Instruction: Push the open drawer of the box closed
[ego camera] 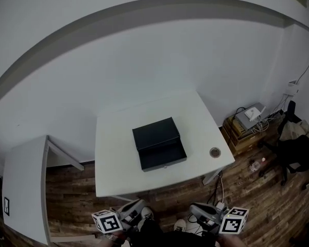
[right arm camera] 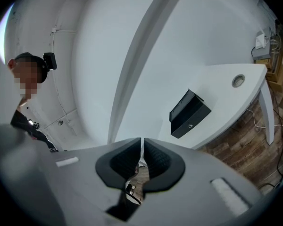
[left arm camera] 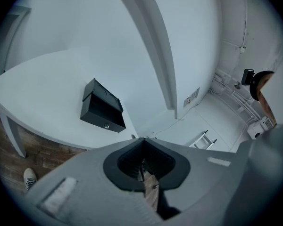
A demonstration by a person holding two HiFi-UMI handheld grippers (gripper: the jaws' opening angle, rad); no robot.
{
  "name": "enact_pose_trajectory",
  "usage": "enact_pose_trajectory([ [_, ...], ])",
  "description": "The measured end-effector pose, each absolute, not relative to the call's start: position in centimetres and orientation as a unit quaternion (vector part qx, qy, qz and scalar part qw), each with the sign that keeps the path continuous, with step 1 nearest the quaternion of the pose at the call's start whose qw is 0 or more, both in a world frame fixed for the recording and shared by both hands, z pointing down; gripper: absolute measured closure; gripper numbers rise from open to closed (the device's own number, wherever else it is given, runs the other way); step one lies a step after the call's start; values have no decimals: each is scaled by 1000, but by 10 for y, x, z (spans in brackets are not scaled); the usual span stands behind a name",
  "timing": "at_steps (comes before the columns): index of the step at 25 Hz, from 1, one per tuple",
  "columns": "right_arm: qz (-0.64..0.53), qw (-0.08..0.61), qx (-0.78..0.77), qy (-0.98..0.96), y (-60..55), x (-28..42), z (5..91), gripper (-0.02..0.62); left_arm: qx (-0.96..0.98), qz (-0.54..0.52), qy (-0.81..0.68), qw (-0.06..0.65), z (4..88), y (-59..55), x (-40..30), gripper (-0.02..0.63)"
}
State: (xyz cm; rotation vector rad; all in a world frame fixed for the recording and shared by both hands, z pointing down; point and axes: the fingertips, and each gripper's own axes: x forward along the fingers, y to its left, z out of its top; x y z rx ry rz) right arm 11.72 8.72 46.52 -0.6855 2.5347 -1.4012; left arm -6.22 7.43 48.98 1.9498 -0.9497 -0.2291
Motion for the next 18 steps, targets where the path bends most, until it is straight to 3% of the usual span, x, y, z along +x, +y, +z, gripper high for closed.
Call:
enact_pose_trajectory([
  [18,-467,115,-348,805,41,133,472,574,776,-71,-420,465,532,-77,-147,543],
])
